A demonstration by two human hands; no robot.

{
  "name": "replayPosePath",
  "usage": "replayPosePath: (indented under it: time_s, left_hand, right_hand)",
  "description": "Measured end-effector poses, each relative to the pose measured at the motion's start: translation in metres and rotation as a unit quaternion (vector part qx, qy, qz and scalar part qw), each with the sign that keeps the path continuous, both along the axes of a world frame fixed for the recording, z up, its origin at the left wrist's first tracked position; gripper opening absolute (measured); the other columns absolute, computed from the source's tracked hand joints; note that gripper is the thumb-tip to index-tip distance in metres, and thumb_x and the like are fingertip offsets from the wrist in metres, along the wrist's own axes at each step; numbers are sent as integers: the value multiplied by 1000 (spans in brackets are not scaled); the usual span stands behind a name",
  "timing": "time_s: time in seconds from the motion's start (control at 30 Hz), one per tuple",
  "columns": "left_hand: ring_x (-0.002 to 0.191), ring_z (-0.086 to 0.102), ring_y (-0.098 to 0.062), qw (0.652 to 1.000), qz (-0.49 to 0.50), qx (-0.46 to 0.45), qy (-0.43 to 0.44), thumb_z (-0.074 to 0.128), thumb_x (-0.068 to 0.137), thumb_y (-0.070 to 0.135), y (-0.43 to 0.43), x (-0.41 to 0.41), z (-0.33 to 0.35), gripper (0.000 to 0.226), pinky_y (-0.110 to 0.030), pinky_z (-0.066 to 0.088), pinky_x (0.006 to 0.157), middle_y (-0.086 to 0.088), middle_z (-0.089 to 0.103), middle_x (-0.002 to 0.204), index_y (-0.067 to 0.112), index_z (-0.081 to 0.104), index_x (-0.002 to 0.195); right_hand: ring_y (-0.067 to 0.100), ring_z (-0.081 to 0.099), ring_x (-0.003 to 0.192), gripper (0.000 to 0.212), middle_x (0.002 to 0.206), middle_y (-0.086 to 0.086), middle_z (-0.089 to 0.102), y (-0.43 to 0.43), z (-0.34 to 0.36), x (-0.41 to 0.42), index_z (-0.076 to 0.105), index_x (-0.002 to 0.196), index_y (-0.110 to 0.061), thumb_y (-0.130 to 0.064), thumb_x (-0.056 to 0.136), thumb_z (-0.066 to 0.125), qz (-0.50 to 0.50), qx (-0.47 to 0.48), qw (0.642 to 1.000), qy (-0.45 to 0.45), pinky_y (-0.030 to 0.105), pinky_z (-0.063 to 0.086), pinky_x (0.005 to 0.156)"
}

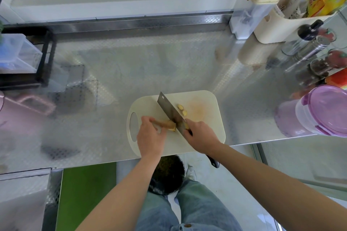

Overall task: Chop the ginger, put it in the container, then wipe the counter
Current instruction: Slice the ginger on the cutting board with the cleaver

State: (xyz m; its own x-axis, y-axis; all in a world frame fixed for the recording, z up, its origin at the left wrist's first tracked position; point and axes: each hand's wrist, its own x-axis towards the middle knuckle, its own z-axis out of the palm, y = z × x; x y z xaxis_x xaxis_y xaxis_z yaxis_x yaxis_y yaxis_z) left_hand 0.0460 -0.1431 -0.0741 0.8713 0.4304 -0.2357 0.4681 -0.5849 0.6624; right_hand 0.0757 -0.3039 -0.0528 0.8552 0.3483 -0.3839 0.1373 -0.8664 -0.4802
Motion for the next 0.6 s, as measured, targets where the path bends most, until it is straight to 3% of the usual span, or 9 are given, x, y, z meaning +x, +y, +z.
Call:
replayPosePath:
  time_s: [0.07, 0.2, 0.3, 0.37, 0.47, 0.6]
  left_hand:
    - [73, 57, -17, 997, 47, -48, 41, 67, 83, 23, -6, -2, -1, 30, -29, 38, 67, 6, 56, 76, 16, 46, 103]
    - [73, 67, -23, 985, 89, -138, 62, 66, 81, 43, -12, 0, -10, 31, -41, 52, 75, 7, 60, 82, 21, 49, 94]
    - [70, 68, -21, 983, 89, -141, 74, 69, 72, 55, -12, 5, -16, 42, -35, 53, 66, 4, 65, 79, 20, 55, 91]
    - [62, 68, -17, 980, 95, -155, 76, 73, 74, 48, -15, 8, -14, 40, -24, 48, 56, 1, 69, 79, 15, 60, 92]
    - [66, 70, -21, 963, 143, -218, 70, 79, 77, 29, -18, 11, -10, 35, -14, 46, 44, 1, 67, 87, 11, 56, 97]
    - [68, 71, -25, 952, 170, -246, 60, 80, 76, 21, -18, 12, -9, 28, -19, 52, 52, -2, 67, 88, 16, 55, 86]
  right_hand:
    - [27, 42, 54, 17, 58, 3, 42, -2, 1, -3, 36, 80, -17, -24, 95, 42, 0, -4, 1000, 1, 30, 28, 48]
    - [27, 44, 55, 16, 58, 4, 43, -7, 3, -6, 37, 81, -16, -23, 95, 41, 15, -16, 1000, 3, 30, 28, 47]
    - [28, 45, 57, 16, 60, 4, 44, -10, 4, -7, 38, 81, -16, -23, 95, 41, 26, -25, 999, 3, 29, 27, 47]
    - [29, 48, 58, 14, 62, 5, 47, -10, 6, -4, 40, 83, -16, -24, 95, 41, 13, -21, 1000, -4, 29, 30, 48]
    - [30, 50, 57, 16, 65, 9, 53, -6, 11, 2, 43, 84, -14, -26, 94, 43, -17, 4, 1000, -8, 30, 35, 50]
    - [26, 47, 59, 17, 65, 4, 48, 2, 17, 9, 40, 79, -19, -26, 94, 43, 16, -10, 1000, 13, 29, 33, 52]
